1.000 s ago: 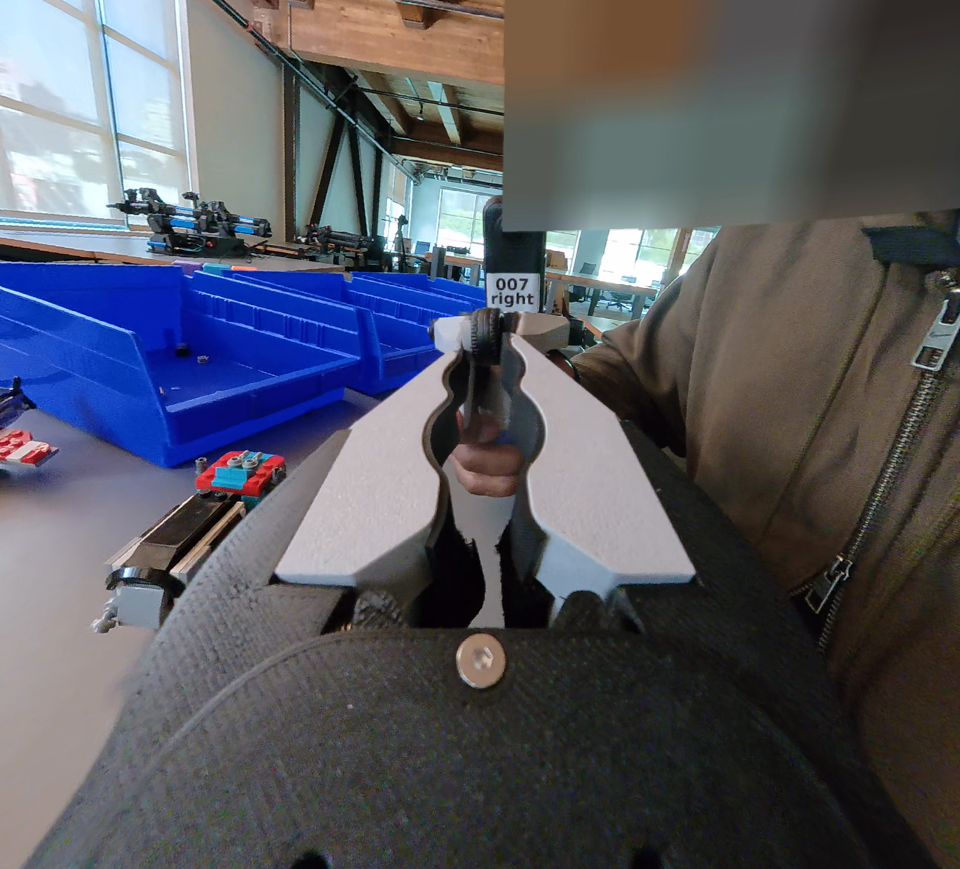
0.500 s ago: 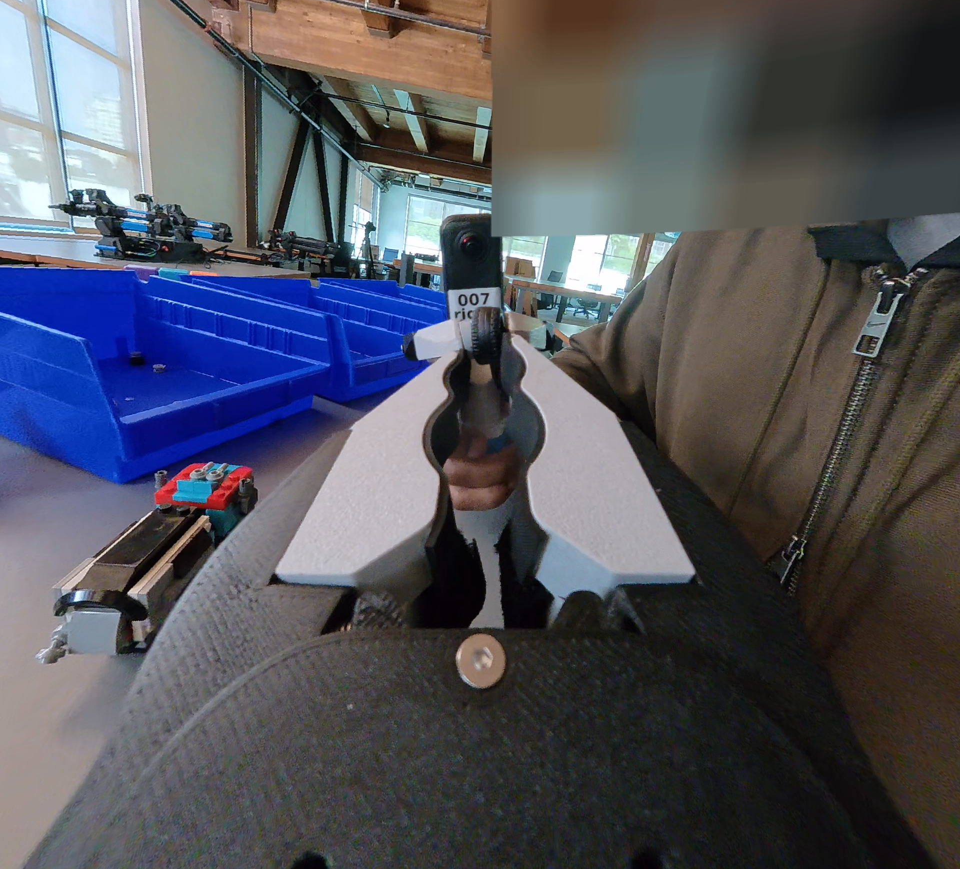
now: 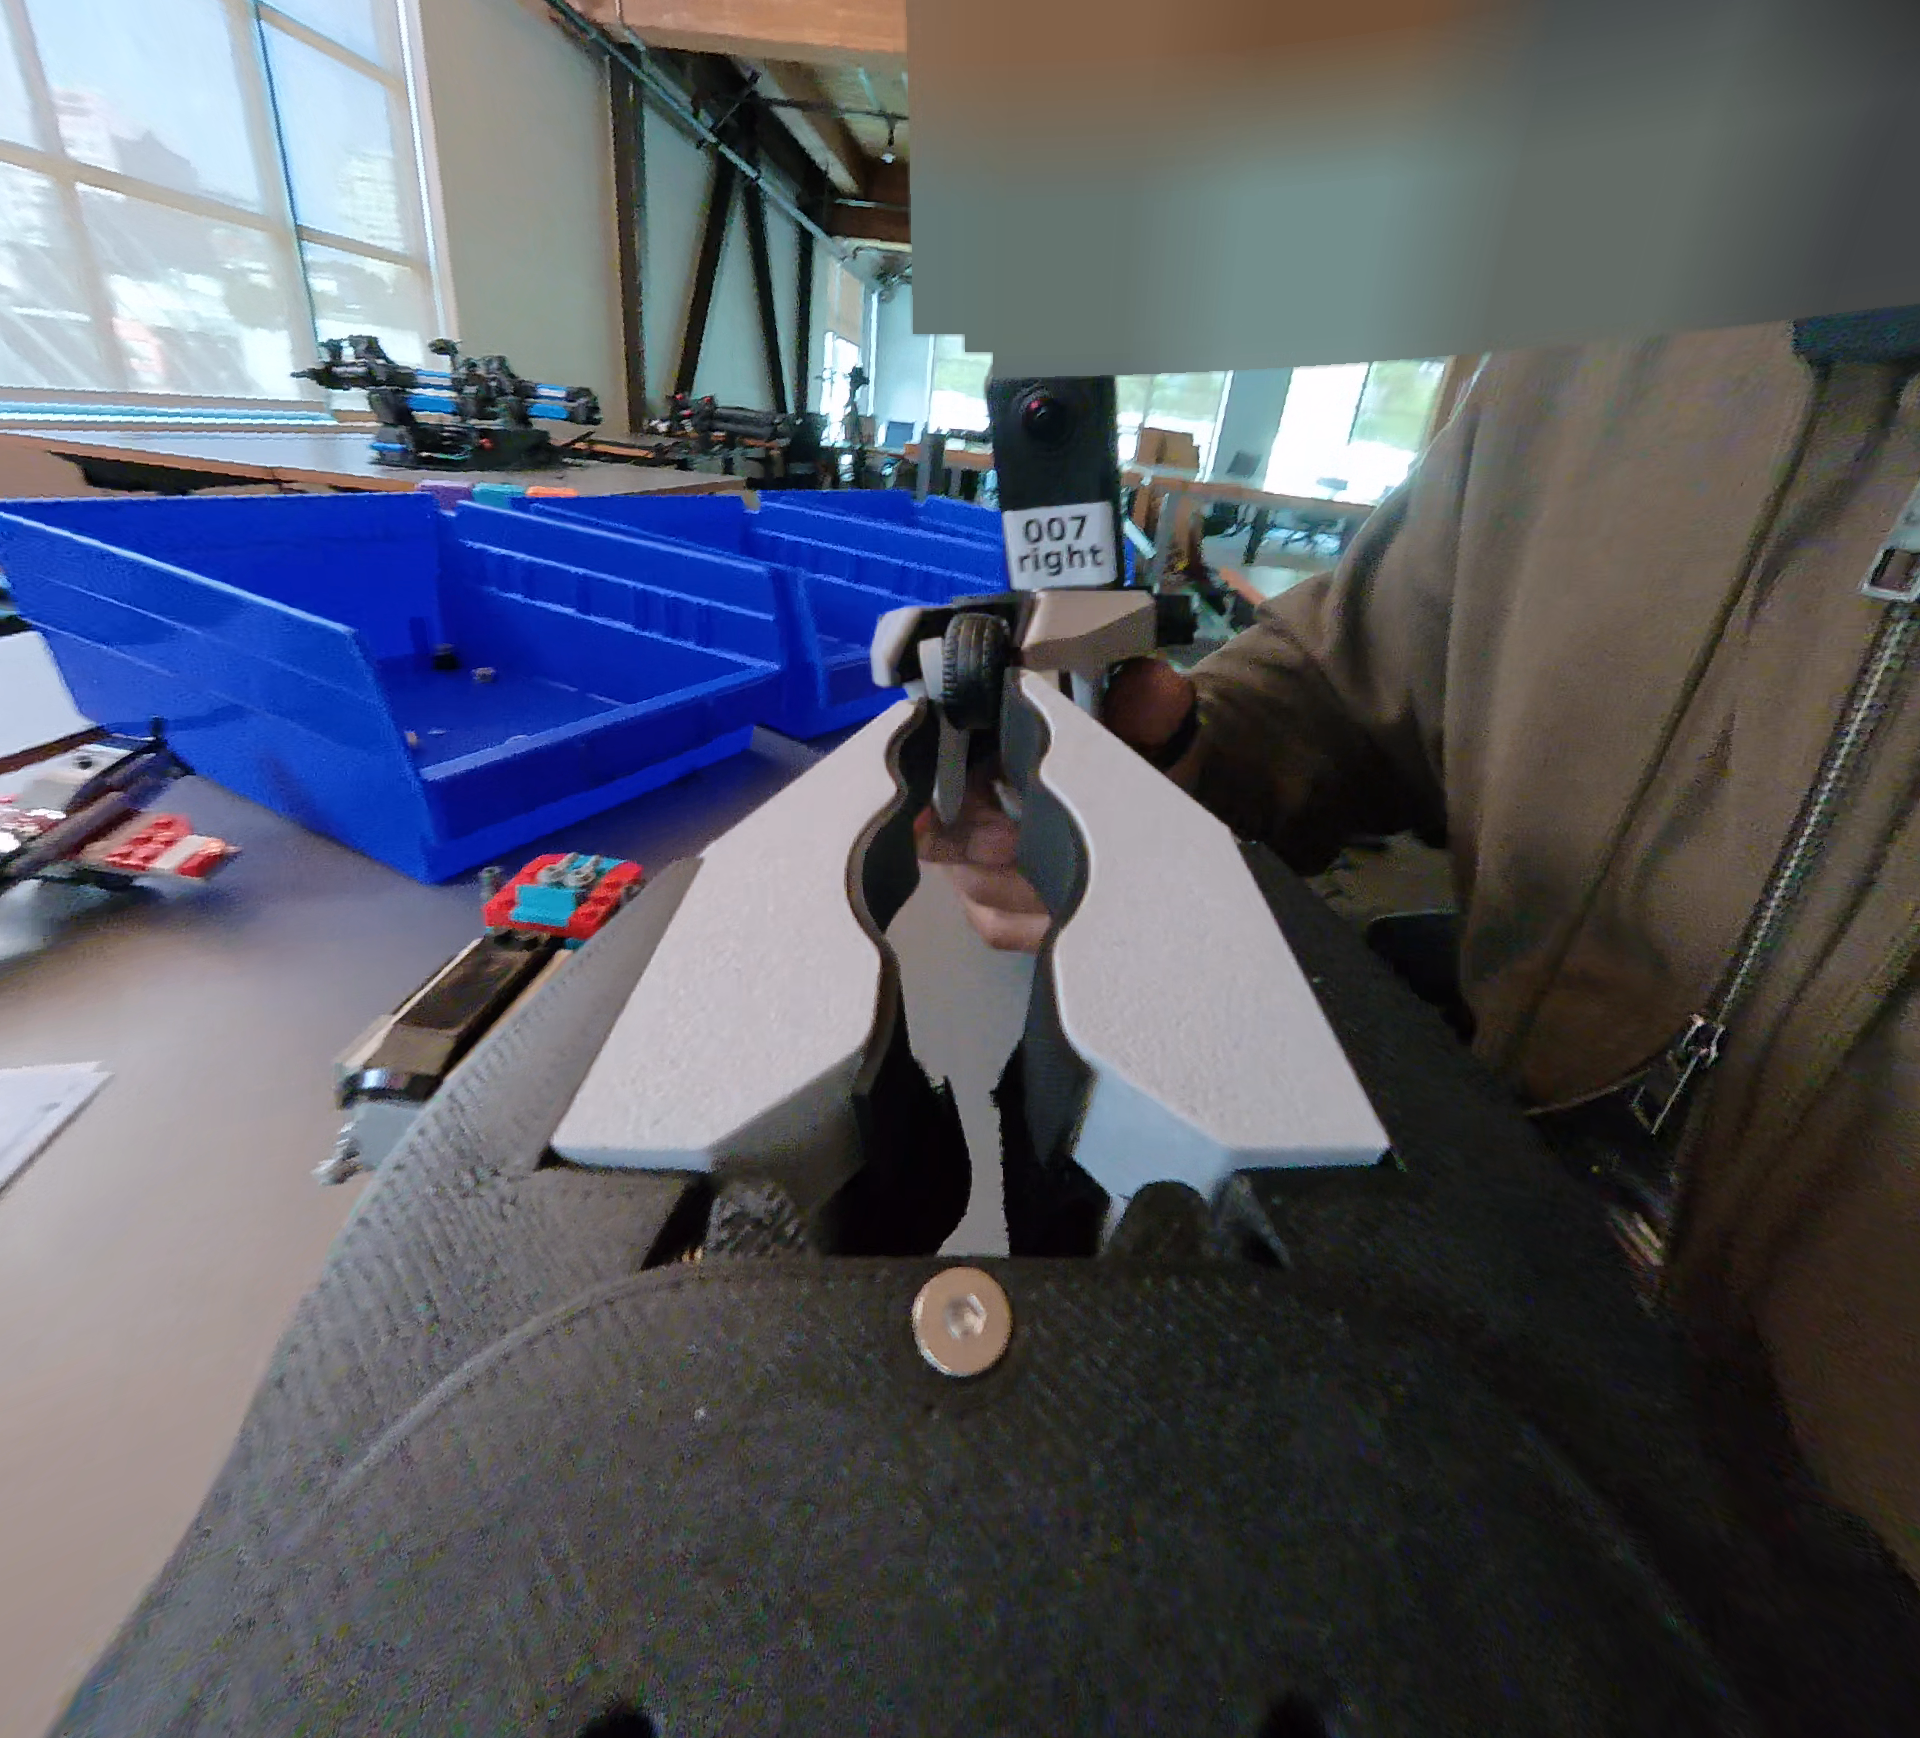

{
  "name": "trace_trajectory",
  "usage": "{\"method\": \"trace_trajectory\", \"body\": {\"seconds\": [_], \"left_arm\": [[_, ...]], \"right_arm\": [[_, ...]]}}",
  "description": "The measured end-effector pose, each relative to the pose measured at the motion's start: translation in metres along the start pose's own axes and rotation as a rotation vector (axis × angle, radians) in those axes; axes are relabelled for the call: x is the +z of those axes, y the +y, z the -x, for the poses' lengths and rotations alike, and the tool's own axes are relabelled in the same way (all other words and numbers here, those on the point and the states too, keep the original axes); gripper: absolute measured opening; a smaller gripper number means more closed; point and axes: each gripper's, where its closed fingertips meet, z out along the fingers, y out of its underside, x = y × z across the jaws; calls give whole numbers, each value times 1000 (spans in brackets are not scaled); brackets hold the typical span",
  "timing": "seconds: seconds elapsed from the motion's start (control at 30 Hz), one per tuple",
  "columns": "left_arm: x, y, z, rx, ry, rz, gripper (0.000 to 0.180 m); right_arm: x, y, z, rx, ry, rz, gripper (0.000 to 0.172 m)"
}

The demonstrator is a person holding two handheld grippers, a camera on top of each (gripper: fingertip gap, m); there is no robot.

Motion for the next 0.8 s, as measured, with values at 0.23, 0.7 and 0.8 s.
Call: {"method": "trace_trajectory", "body": {"seconds": [0.23, 0.7, 0.8], "left_arm": [[-5, 8, 1, 51, -37, 51, 13], [6, 0, -107, 117, -128, -73, 13], [4, -1, -134, 157, -106, -98, 13]], "right_arm": [[-2, 3, -4, 30, 38, -2, 41], [-10, 2, 98, -20, 54, -107, 35], [-13, 4, 130, -81, 13, -99, 22]]}}
